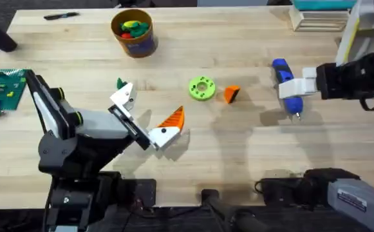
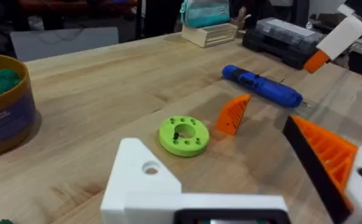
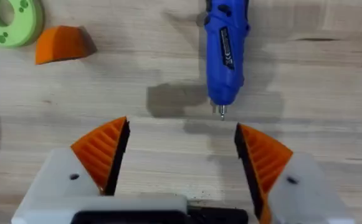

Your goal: Pick up the gripper from the table and insert it into the empty holder that is missing its gripper. Then pick up a screw, insert it into the mounting hole, and use the screwdriver to tighten it. Finally, clean up the table by picking up the vegetable and placing it into the bucket.

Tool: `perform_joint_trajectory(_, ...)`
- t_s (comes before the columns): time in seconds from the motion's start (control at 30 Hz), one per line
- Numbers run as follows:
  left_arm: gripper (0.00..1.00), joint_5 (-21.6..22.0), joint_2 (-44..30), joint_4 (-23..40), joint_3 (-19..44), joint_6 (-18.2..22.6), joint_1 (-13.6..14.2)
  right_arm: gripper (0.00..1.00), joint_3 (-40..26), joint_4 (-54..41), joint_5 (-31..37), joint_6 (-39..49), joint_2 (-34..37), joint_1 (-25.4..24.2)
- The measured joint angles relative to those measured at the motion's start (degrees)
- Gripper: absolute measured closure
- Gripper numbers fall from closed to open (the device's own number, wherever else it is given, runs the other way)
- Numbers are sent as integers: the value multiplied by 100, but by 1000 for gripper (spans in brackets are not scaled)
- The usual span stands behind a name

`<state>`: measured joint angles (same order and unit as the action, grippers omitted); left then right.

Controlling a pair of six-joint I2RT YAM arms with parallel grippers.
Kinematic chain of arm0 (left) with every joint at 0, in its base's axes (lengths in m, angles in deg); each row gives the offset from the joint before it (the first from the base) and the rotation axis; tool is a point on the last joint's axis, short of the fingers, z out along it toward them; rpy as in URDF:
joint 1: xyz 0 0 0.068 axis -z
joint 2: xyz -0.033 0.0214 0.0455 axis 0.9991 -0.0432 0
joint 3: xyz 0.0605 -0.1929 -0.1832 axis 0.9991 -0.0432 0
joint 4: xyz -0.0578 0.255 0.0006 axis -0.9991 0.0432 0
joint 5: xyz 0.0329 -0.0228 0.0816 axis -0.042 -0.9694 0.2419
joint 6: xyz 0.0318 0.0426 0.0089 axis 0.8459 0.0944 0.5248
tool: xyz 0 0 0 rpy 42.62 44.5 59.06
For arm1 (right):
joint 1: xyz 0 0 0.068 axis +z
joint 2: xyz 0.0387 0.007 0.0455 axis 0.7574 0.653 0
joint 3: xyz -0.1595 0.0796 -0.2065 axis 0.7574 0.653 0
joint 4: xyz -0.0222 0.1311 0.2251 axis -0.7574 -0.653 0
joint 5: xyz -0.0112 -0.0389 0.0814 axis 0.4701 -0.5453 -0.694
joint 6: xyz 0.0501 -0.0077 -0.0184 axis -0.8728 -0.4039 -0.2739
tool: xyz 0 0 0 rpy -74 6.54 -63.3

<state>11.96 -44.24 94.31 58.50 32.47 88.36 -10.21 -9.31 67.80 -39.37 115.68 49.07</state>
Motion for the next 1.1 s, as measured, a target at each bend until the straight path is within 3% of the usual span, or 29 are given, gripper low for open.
perform_joint_trajectory(0.5, 15, -16, -1, 0, 0, 2, 0, 8, 0, 5, 0, 0, 0, 0)
perform_joint_trajectory(0.7, 15, -16, 0, 0, 0, 1, 0, 8, 0, 479, -14, -3, 0, 0)
perform_joint_trajectory(0.8, 15, -16, -2, 0, 0, 1, 0, 10, 0, 761, -608, 47, -2, 41)
perform_joint_trajectory(0.93, 15, -16, 0, 0, 0, 0, 0, 9, -8, 935, -882, 50, 26, 446)
perform_joint_trajectory(1.1, 15, -16, -1, 0, 0, 2, 0, 9, -203, 928, -984, 7, 488, 1392)
